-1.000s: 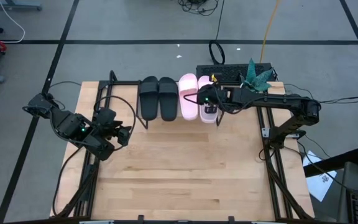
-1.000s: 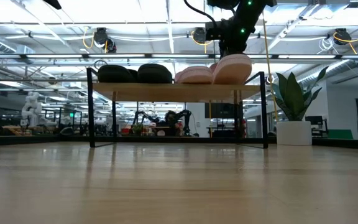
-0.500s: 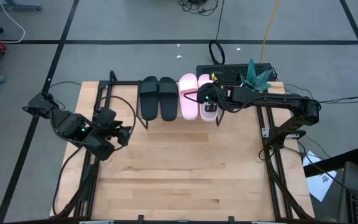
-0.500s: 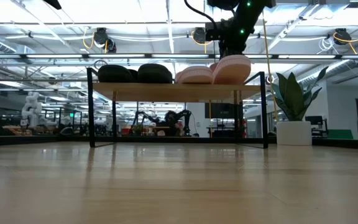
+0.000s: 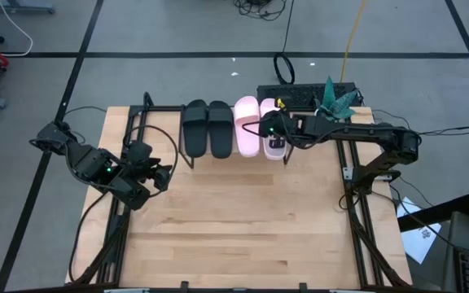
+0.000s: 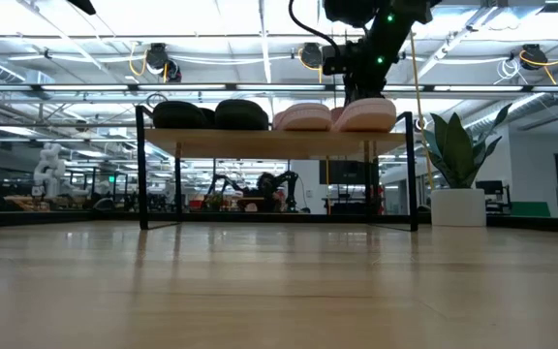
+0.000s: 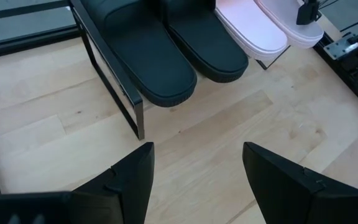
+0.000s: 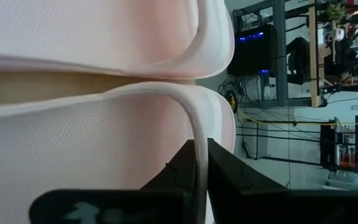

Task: Pick and place slides into the shelf
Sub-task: Put the pink slipper on the shelf

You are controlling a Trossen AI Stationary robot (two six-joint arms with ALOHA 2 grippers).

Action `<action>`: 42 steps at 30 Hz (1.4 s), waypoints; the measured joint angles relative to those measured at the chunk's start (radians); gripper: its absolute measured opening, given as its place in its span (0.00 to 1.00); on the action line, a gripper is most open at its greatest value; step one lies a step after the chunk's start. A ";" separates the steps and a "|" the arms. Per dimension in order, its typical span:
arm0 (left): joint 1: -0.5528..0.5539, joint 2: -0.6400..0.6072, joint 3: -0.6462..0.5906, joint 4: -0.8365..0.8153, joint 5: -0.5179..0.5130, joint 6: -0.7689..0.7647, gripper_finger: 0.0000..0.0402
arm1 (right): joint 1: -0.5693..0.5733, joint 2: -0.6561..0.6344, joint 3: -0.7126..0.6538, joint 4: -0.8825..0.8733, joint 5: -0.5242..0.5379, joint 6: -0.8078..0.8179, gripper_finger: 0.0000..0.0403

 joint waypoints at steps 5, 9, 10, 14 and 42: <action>0.000 0.000 0.000 0.000 0.000 -0.001 0.60 | -0.001 0.000 -0.009 0.034 0.002 -0.006 0.07; 0.000 0.000 0.000 0.000 0.000 -0.002 0.60 | -0.001 0.001 -0.010 0.058 -0.001 -0.031 0.10; 0.000 0.000 0.000 0.000 0.000 -0.002 0.60 | -0.001 0.001 -0.010 0.061 -0.003 -0.032 0.11; 0.000 0.000 0.000 0.000 0.000 -0.002 0.60 | -0.001 0.001 -0.010 0.061 -0.004 -0.032 0.16; 0.000 0.000 0.000 0.000 -0.001 -0.001 0.60 | 0.032 -0.003 0.053 -0.004 0.005 0.003 0.54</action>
